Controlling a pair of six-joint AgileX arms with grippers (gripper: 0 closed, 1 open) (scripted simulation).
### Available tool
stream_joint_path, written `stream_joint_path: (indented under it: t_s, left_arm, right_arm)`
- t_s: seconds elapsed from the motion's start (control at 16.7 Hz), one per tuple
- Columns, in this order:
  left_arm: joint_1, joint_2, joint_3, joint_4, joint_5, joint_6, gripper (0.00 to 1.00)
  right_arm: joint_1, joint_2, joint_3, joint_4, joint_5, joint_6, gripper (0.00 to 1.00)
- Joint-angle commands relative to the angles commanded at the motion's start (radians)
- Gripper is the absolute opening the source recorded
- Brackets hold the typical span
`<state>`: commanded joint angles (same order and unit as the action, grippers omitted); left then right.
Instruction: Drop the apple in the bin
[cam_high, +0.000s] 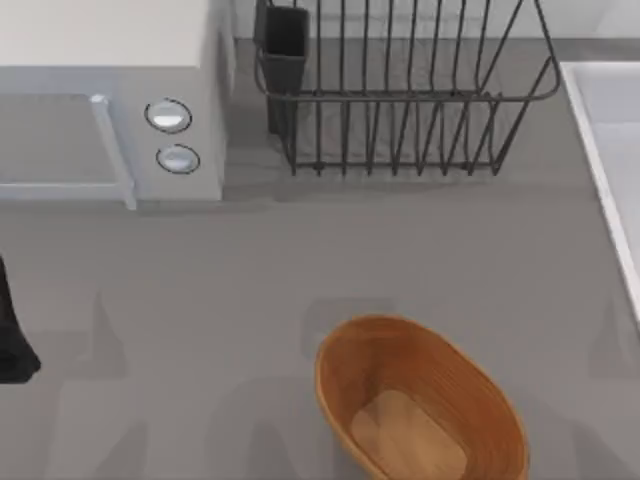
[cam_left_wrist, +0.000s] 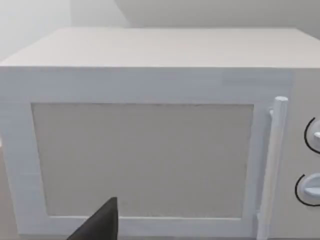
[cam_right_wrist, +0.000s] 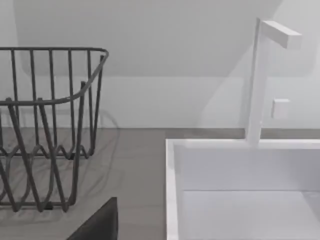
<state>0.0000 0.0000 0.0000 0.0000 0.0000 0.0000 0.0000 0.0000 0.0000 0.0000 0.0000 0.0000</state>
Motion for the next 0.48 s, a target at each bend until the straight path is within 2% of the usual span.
stream_joint_path:
  t_s: [0.24,0.48]
  left_arm:
    - [0.007,0.031,0.028,-0.022,0.0,0.017,1.0]
    - [0.044,0.22,0.177,-0.142,0.002,0.106,1.0]
  right_arm:
    - [0.0,0.0,0.0,0.0,0.0,0.0,1.0]
    - [0.0,0.0,0.0,0.0,0.0,0.0,1.0]
